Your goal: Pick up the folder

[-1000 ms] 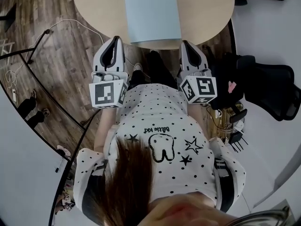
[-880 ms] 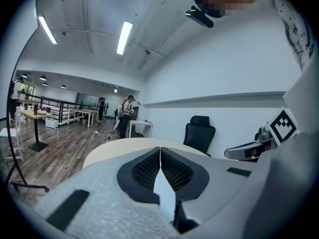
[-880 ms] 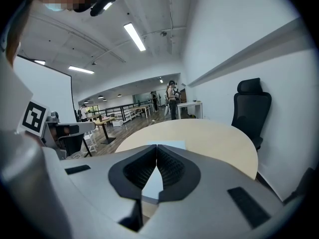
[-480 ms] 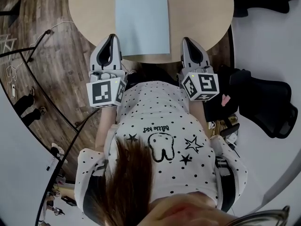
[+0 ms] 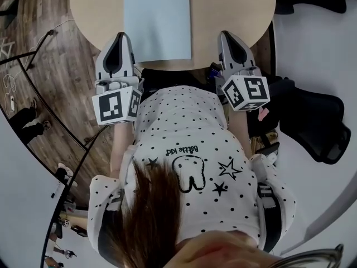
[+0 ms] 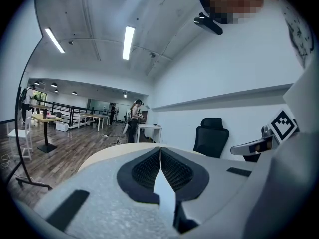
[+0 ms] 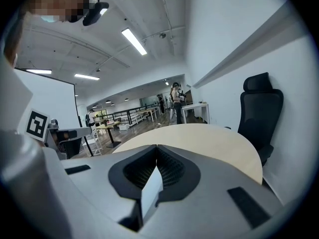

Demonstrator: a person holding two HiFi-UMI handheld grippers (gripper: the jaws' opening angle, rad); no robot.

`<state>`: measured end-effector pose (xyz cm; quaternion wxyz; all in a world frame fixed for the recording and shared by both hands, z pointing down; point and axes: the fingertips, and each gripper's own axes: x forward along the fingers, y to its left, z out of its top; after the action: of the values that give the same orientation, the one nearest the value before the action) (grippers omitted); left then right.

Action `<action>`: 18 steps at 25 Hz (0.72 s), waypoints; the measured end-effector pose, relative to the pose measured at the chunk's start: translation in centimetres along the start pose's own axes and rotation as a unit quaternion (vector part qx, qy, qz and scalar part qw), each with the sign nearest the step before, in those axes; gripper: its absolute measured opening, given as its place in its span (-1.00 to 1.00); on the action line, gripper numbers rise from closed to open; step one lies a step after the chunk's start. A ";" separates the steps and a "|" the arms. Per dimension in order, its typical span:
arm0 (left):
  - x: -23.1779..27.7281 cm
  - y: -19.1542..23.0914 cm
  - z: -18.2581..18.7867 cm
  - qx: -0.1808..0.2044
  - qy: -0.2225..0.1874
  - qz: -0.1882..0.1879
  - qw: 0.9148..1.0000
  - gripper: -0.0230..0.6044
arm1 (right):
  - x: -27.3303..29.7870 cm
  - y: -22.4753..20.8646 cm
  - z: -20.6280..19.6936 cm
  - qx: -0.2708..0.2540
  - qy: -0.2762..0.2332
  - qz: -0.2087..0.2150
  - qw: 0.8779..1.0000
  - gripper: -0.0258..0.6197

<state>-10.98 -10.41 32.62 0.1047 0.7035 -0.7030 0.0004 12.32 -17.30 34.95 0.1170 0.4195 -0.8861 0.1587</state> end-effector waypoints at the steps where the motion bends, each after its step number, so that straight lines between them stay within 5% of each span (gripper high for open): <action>1: 0.2 0.4 0.0 -0.001 0.001 0.001 1.000 -0.86 | 0.5 0.0 0.3 0.001 0.000 0.001 1.000 -0.90; 18: 1.5 1.8 0.3 -0.002 0.013 -0.004 1.000 -0.86 | 1.5 -2.0 2.0 -0.012 -0.005 -0.025 1.000 -0.90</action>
<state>-12.74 -11.90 32.84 0.1149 0.7060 -0.6988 0.0078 12.82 -20.35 34.05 0.1212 0.4410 -0.8777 0.1431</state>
